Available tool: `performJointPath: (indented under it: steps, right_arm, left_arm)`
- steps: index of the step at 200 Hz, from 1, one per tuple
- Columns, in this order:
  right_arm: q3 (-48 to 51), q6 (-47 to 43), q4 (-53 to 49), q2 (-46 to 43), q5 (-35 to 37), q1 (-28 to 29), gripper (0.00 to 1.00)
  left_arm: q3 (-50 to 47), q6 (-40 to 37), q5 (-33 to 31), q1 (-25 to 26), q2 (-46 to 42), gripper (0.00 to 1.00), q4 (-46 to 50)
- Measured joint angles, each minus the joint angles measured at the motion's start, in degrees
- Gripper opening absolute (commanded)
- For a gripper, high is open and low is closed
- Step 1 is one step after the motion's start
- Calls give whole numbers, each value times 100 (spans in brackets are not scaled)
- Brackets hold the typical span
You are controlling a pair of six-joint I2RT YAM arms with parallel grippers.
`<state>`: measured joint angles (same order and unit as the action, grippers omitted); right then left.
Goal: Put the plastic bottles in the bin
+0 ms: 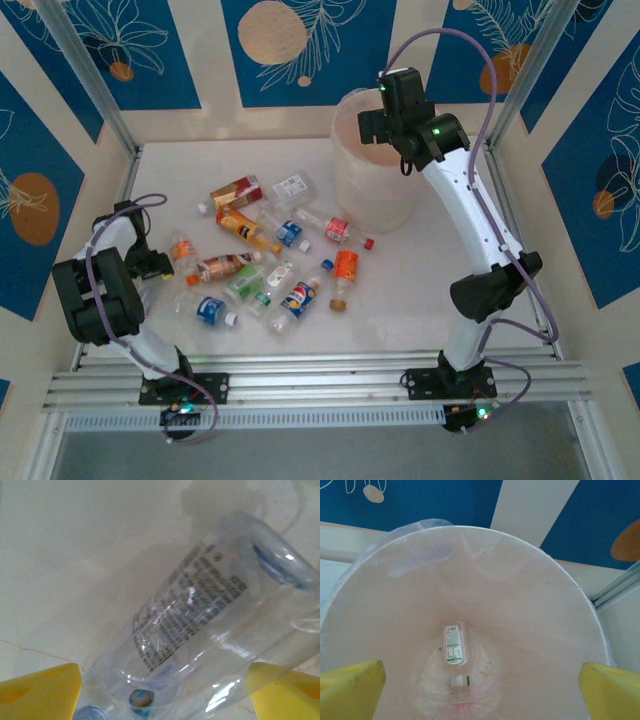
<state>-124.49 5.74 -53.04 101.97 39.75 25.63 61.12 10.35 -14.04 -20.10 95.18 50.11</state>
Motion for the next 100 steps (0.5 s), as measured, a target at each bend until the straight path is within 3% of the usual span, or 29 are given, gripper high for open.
performJointPath:
  steps: [58,100]
  right_arm:
    - [168,-4,131,-254,188,98,99]
    - [428,-2,181,-310,236,216,99]
  left_arm:
    - [210,-4,-177,-229,444,76,-199]
    - [247,-31,-229,-354,627,62,-378]
